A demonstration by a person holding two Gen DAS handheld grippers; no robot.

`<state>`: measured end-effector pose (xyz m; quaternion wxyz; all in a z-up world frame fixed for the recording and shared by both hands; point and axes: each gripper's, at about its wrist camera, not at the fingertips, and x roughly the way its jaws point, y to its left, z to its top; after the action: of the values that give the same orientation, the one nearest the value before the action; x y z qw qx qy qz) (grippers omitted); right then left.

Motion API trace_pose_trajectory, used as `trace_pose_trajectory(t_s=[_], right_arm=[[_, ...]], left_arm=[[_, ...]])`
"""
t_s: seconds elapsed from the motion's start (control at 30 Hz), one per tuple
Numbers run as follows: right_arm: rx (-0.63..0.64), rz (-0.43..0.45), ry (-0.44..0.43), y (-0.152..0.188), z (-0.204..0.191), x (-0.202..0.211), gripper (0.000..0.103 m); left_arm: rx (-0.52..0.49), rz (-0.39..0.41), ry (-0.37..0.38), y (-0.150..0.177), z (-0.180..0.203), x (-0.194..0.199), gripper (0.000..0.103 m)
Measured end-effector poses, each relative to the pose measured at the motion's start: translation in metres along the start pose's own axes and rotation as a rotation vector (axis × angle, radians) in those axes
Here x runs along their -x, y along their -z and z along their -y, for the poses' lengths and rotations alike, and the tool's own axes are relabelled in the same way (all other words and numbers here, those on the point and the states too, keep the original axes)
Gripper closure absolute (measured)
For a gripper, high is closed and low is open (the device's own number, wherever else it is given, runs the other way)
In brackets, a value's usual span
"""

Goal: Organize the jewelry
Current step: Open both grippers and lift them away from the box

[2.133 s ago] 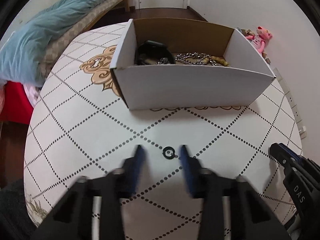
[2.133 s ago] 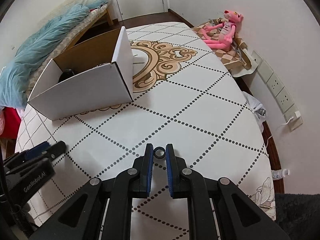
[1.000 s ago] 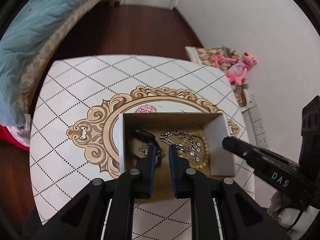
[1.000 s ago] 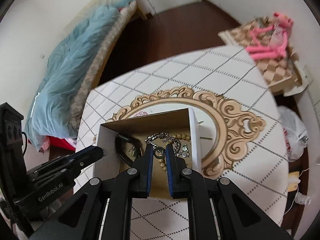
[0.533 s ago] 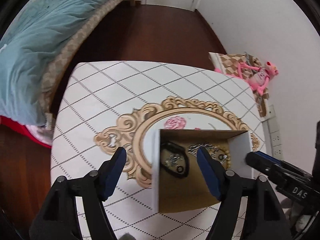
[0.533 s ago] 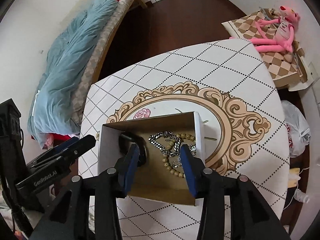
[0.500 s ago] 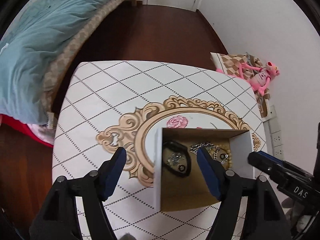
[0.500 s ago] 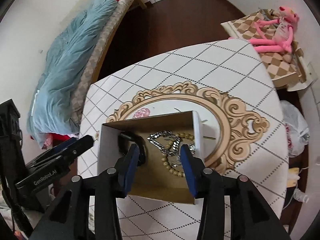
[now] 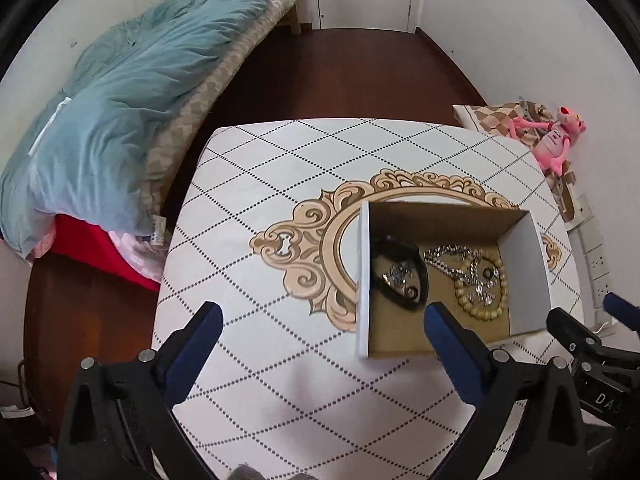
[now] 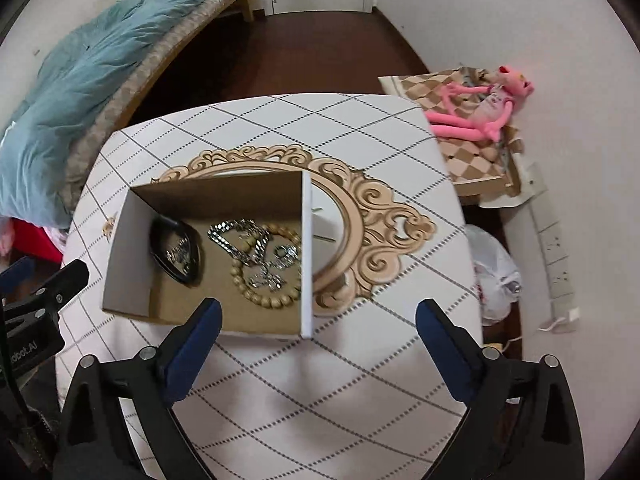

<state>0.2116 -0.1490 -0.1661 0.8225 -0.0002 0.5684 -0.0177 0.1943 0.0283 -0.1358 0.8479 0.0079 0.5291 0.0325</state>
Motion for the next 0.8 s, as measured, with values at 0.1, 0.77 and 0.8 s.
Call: trace_pose_trajectory(t_s=[0.1,0.77,0.8], right_arm=[[-0.016,0.016,0.013,0.005,0.004,0.012,0.001],[-0.022,0.313,0.015,0.054,0.009,0.210,0.001],[-0.020,0.329,0.018,0.057,0.008,0.220,0.001]], left_arm=[[0.010,0.004,0.008,0.005,0.000,0.011,0.000],[0.032,0.242,0.040,0.041,-0.010,0.189,0.001],[0.034,0.249,0.040,0.043,-0.010,0.195,0.001]])
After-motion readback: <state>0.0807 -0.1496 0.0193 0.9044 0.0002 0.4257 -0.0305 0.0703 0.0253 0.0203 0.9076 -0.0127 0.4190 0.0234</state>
